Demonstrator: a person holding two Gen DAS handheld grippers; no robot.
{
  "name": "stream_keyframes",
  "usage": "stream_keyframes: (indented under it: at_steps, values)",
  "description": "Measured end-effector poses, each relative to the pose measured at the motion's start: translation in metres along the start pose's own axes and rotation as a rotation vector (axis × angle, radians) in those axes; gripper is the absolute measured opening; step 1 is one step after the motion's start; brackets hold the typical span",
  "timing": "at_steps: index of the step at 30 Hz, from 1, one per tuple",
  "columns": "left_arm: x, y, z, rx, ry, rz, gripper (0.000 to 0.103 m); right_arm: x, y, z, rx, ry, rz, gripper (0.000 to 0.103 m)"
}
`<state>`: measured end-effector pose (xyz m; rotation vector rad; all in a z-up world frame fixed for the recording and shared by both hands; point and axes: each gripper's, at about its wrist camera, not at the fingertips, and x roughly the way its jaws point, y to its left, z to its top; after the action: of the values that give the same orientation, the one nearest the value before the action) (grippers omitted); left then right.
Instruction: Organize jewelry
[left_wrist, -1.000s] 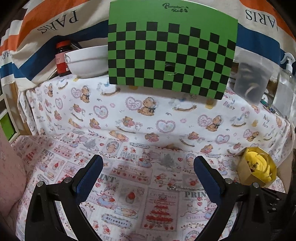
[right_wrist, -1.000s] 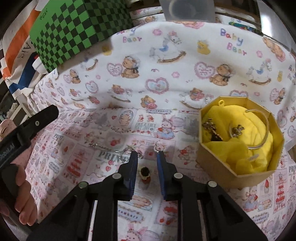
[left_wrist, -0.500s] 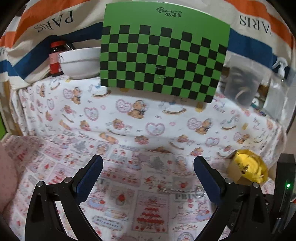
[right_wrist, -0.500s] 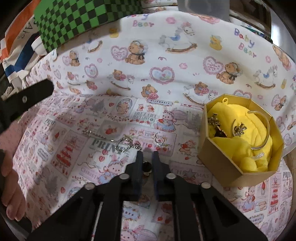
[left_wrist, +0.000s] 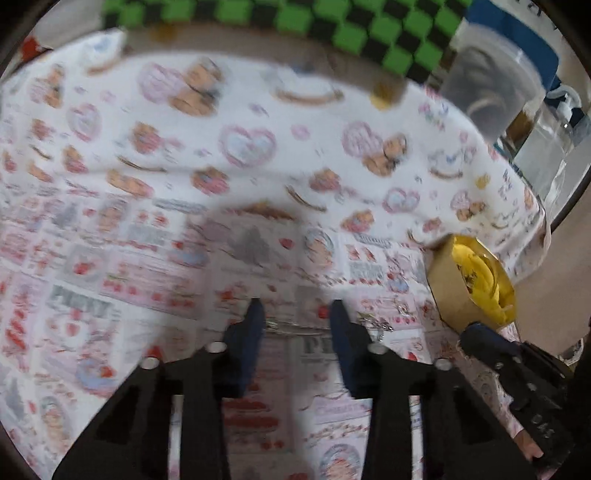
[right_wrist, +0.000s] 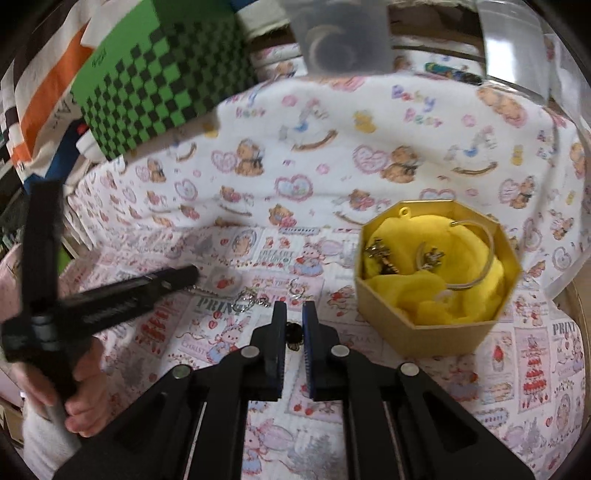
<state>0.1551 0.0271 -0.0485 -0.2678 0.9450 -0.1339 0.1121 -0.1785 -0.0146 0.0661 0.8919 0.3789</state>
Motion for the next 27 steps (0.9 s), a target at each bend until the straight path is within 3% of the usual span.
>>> stream_keyframes:
  at_steps: [6, 13, 15, 19, 27]
  values:
    - [0.003, -0.01, -0.005, 0.044, -0.018, 0.143, 0.033, -0.011, -0.008, 0.004, 0.023, -0.029, 0.011, 0.008]
    - [0.009, -0.022, -0.01, 0.089, 0.005, 0.192, 0.039, -0.005, -0.004, 0.001, 0.019, -0.017, 0.015, 0.008]
    - [0.013, -0.026, -0.011, 0.1, 0.002, 0.211, 0.033, -0.005, -0.004, 0.001, 0.019, -0.019, 0.015, 0.008]
    - [0.017, -0.032, -0.012, 0.097, 0.002, 0.203, 0.009, -0.006, -0.005, 0.002, 0.025, -0.024, 0.017, 0.008]
    - [0.0, -0.018, -0.005, 0.052, -0.02, 0.15, 0.008, -0.008, -0.006, 0.001, 0.027, -0.032, 0.008, 0.008]
